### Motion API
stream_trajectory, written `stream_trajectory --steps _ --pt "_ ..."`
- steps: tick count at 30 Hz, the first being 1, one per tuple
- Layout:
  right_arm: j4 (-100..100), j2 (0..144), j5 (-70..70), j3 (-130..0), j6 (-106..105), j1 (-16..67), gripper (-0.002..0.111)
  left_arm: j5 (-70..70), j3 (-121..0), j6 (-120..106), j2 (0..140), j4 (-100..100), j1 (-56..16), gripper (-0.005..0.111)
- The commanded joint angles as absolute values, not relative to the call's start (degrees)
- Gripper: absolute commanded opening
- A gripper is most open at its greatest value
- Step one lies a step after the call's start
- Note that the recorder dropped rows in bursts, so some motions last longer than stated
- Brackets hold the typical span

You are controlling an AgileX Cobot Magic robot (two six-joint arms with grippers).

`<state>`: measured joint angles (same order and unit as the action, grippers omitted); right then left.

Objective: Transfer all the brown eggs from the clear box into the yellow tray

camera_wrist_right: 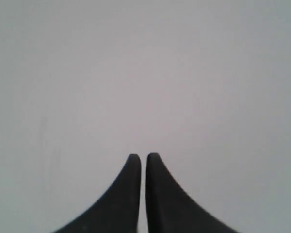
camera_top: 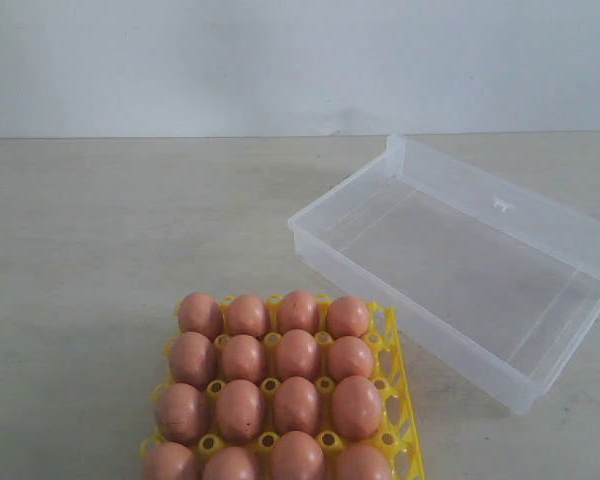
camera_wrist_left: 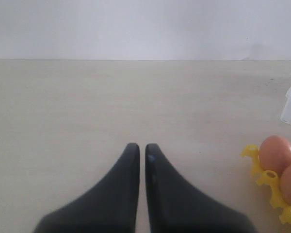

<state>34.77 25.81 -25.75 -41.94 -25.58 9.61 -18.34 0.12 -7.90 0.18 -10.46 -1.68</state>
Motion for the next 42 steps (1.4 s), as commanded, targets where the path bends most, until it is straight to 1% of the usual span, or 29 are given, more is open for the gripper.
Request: stream_trajectory --steps 1,4,6,8,12,15,16,19,22,26,29,32,34,36,39,42 --pt "8.34 26.62 -39.38 -41.6 -7.19 7.45 0.0 -17.8 0.0 -7.69 0.0 -10.91 -1.91 0.004" --pt "3.93 26.72 -47.93 -38.79 0.0 5.52 0.0 -17.8 0.0 -7.69 0.0 -10.91 -1.91 0.004" --pt "5.43 25.98 -51.59 -34.5 0.0 4.93 0.0 -17.8 0.0 -7.69 0.0 -10.91 -1.91 0.004" --pt "9.93 24.85 -53.43 -28.27 0.0 4.93 0.0 -17.8 0.0 -7.69 0.0 -10.91 -1.91 0.004" --pt "18.26 21.03 -52.86 -11.23 0.67 4.93 0.0 -17.8 0.0 -7.69 0.0 -10.91 -1.91 0.004" --pt "20.42 17.43 -52.57 -0.33 3.64 4.93 0.0 -17.8 0.0 -7.69 0.0 -10.91 -1.91 0.004" --pt "20.87 16.17 -50.98 0.0 4.19 4.93 0.0 -17.8 0.0 -7.69 0.0 -10.91 -1.91 0.004" --pt "35.76 12.37 -27.24 -0.03 1.92 4.81 0.0 -17.8 0.0 -7.68 0.0 -10.91 -1.91 0.004" --pt "41.97 11.41 -17.05 0.0 -3.44 4.81 0.0 -17.8 0.0 -7.68 0.0 -10.91 -1.91 0.004" --pt "42.08 10.66 -8.9 0.0 -6.94 4.31 0.0 -17.8 0.0 -7.68 0.0 -10.91 -1.91 0.004" --pt "41.8 5.8 0.58 0.0 -12.61 0.43 0.0 -17.8 0.0 -7.68 0.0 -10.91 -1.91 0.004" --pt "39.45 0.0 6.09 0.0 -15.86 -2.58 0.0 -17.8 0.0 -7.68 0.0 -10.91 -1.91 0.004" --pt "38.02 0.0 6.77 0.0 -15.74 -3.6 0.0 -18.0 0.0 -7.68 0.0 -10.91 -1.91 0.004" --pt "37.45 0.0 10.8 0.0 -15.74 -3.5 0.0 -17.61 0.0 -7.68 0.0 -10.91 -1.91 0.004" --pt "30.69 0.2 17.01 0.0 -15.14 -3.5 0.0 -17.39 0.0 -7.68 0.0 -10.91 -1.91 0.004" --pt "22.94 0.23 21.49 0.0 -8.4 -3.5 0.0 -17.44 0.0 -7.68 0.0 -10.91 -1.91 0.004"
